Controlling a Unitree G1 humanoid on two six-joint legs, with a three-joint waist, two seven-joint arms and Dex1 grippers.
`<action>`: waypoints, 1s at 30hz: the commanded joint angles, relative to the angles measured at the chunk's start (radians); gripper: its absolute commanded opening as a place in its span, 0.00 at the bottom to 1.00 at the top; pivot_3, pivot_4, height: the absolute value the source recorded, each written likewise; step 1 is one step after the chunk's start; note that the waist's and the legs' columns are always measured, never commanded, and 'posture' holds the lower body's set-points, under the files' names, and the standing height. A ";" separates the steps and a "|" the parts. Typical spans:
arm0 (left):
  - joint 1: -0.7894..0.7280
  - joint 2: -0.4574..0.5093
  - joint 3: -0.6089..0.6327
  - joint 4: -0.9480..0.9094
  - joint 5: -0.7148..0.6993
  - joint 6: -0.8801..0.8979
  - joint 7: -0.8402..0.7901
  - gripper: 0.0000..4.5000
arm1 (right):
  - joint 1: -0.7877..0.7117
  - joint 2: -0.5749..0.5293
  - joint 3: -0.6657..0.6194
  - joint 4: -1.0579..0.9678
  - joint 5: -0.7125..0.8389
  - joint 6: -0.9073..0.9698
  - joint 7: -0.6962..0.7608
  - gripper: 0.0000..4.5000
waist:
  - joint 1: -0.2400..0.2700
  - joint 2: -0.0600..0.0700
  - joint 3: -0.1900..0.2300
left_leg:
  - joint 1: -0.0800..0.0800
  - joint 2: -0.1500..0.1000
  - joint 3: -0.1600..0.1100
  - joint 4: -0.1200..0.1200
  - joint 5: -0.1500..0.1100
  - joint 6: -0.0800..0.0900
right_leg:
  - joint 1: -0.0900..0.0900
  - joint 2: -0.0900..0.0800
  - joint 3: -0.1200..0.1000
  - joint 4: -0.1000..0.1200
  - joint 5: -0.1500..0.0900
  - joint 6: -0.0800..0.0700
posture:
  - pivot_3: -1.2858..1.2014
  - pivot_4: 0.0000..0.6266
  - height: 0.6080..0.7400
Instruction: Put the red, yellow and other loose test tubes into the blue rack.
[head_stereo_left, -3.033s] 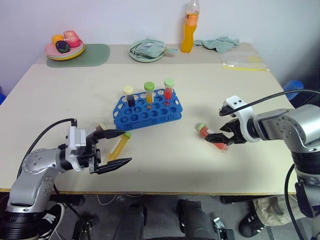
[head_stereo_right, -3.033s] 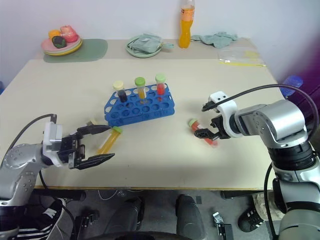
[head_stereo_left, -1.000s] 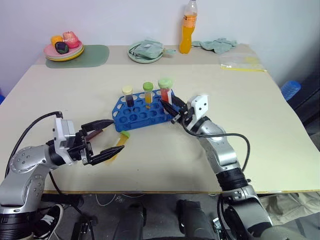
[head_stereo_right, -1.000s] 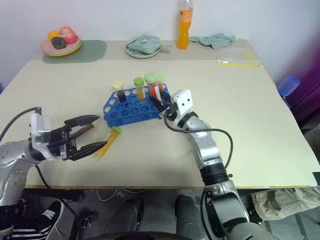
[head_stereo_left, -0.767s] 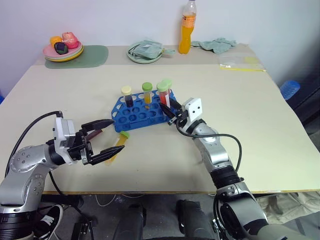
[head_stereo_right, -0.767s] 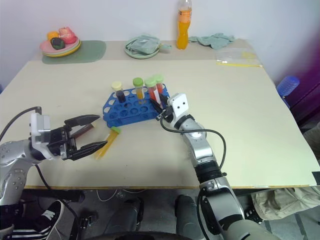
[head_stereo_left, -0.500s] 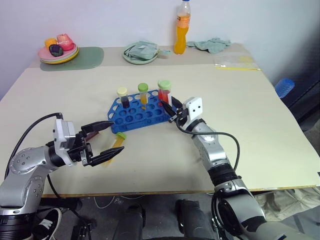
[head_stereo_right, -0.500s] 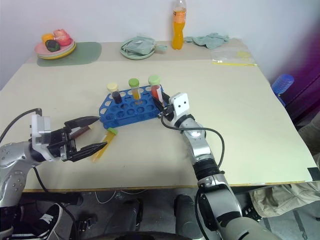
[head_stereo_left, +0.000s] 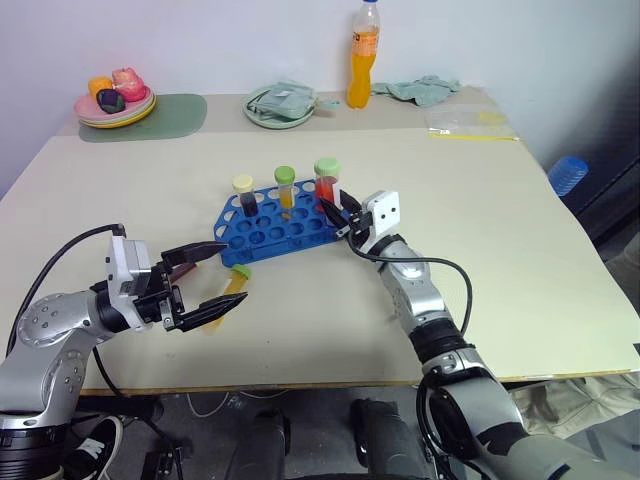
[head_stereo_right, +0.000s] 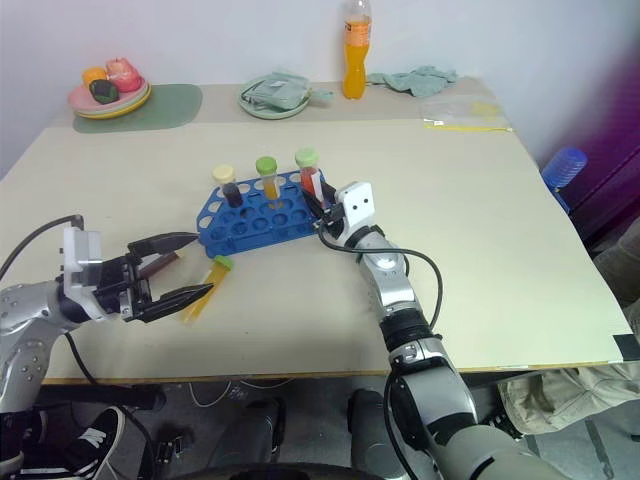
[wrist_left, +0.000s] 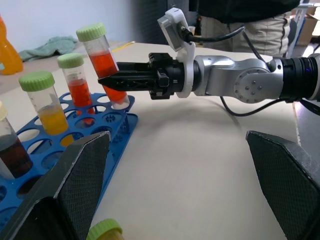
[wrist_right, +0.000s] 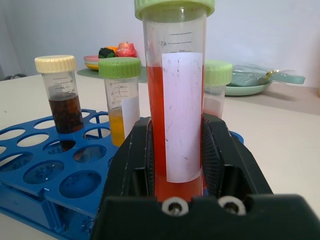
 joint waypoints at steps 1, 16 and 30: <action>-0.003 0.014 0.032 -0.037 -0.021 -0.002 0.001 1.00 | -0.029 0.007 -0.003 0.012 -0.015 -0.036 -0.008 0.17 | 0.000 0.000 0.000 | 0.000 0.000 0.000 0.000 0.000 0.000 | 0.000 0.000 0.000 0.000 0.000 0.000 | 0.52 0.24 1.00; 0.012 0.015 0.044 -0.080 -0.035 0.028 0.034 1.00 | -0.032 0.024 -0.051 0.082 0.039 -0.049 0.016 0.17 | 0.000 0.000 0.000 | 0.000 0.000 0.000 0.000 0.000 0.000 | 0.000 0.000 0.000 0.000 0.000 0.000 | 0.52 0.24 1.00; 0.031 0.020 0.052 -0.109 -0.043 0.051 0.055 1.00 | 0.020 0.010 -0.042 0.027 0.045 -0.057 0.087 0.93 | -0.001 0.001 0.000 | 0.000 0.000 0.000 0.000 0.000 0.000 | 0.000 0.000 0.000 0.000 0.000 0.000 | 0.52 0.24 1.00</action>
